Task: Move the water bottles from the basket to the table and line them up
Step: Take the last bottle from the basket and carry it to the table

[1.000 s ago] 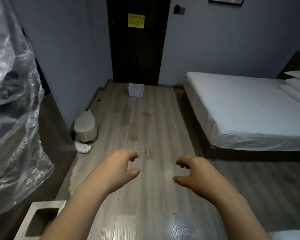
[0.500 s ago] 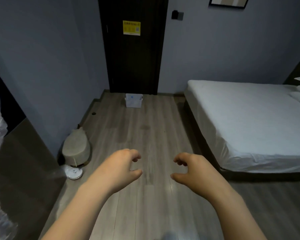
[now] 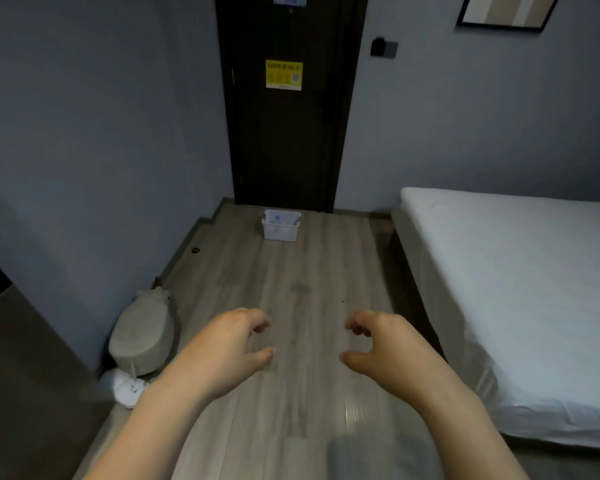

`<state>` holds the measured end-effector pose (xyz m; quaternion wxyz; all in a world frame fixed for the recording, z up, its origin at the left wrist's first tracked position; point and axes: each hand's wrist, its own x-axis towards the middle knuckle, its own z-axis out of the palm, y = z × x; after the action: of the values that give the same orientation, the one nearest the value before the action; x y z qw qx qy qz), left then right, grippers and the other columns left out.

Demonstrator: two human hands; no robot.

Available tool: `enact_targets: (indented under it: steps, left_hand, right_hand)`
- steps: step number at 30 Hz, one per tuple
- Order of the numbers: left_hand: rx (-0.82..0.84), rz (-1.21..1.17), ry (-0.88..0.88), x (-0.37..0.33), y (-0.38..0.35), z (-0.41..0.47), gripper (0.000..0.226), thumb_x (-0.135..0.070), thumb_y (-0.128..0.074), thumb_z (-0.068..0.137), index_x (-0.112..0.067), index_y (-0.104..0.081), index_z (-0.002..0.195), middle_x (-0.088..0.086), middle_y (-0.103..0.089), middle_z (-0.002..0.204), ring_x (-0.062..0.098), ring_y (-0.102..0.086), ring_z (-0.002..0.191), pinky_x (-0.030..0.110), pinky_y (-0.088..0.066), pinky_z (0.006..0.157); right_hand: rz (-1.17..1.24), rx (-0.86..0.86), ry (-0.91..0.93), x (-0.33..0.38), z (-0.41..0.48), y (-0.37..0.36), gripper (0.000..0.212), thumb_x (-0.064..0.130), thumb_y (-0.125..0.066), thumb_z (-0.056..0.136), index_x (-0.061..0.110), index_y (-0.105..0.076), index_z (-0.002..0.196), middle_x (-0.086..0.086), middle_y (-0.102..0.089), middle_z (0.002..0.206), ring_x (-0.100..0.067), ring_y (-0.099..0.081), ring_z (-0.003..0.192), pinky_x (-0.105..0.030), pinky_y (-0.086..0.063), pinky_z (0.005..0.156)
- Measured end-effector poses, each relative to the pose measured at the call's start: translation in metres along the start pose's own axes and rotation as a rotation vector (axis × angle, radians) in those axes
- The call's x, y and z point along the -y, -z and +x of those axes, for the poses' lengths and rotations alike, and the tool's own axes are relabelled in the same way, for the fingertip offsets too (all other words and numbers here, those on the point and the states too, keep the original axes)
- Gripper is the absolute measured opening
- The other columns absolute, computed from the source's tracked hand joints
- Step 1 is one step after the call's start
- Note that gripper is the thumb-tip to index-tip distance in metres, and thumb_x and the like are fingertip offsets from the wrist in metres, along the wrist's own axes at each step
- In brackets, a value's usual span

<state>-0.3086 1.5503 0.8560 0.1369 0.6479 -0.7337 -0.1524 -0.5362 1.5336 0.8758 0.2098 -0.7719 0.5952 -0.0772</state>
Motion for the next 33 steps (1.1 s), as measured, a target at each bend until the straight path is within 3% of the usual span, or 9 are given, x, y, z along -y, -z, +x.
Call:
enact_targets:
  steps: [5,19,25,28,33]
  left_hand:
    - [-0.004,-0.013,-0.009,0.033,0.003,0.082,0.038,-0.038,-0.064,0.083,-0.024,-0.058,0.118,-0.008,-0.060,0.114,0.006,-0.056,0.105,0.011,-0.034,0.079]
    - [0.026,-0.053,-0.003,0.157,0.061,0.308,0.038,-0.036,-0.065,0.083,-0.022,-0.059,0.118,-0.005,-0.060,0.117,0.010,-0.056,0.107,0.018,-0.039,0.086]
    - [0.071,-0.058,0.020,0.190,0.059,0.393,0.038,-0.036,-0.063,0.085,-0.024,-0.057,0.121,-0.008,-0.058,0.119,0.006,-0.054,0.111,0.014,-0.037,0.087]
    - [0.084,-0.065,0.048,0.204,0.054,0.444,0.039,-0.036,-0.063,0.084,-0.024,-0.057,0.121,-0.008,-0.059,0.119,0.007,-0.055,0.110,0.020,-0.041,0.093]
    - [0.083,-0.029,0.081,0.219,0.057,0.539,0.035,-0.034,-0.065,0.083,-0.021,-0.060,0.116,-0.004,-0.062,0.115,0.011,-0.057,0.107,0.023,-0.043,0.091]
  right_hand:
    - [-0.011,0.008,0.000,-0.001,0.086,0.006,0.051,0.036,-0.067,0.085,0.025,-0.051,0.133,0.007,-0.057,0.128,-0.007,-0.056,0.112,-0.018,-0.046,0.090]
    - [-0.019,0.071,-0.077,0.044,0.340,0.021,0.049,0.035,-0.065,0.087,0.025,-0.049,0.132,0.007,-0.055,0.128,-0.008,-0.053,0.116,-0.021,-0.045,0.096]
    - [-0.030,0.095,-0.095,0.028,0.430,0.021,0.046,0.036,-0.068,0.085,0.028,-0.053,0.127,0.009,-0.058,0.124,-0.006,-0.057,0.109,-0.021,-0.049,0.094]
    - [-0.027,0.122,-0.092,0.015,0.486,0.021,0.045,0.037,-0.069,0.084,0.029,-0.054,0.126,0.010,-0.059,0.122,-0.006,-0.057,0.107,-0.023,-0.050,0.093]
    - [-0.030,0.107,-0.062,-0.012,0.586,0.037,0.047,0.038,-0.069,0.083,0.029,-0.054,0.127,0.010,-0.059,0.124,-0.007,-0.057,0.108,-0.024,-0.051,0.092]
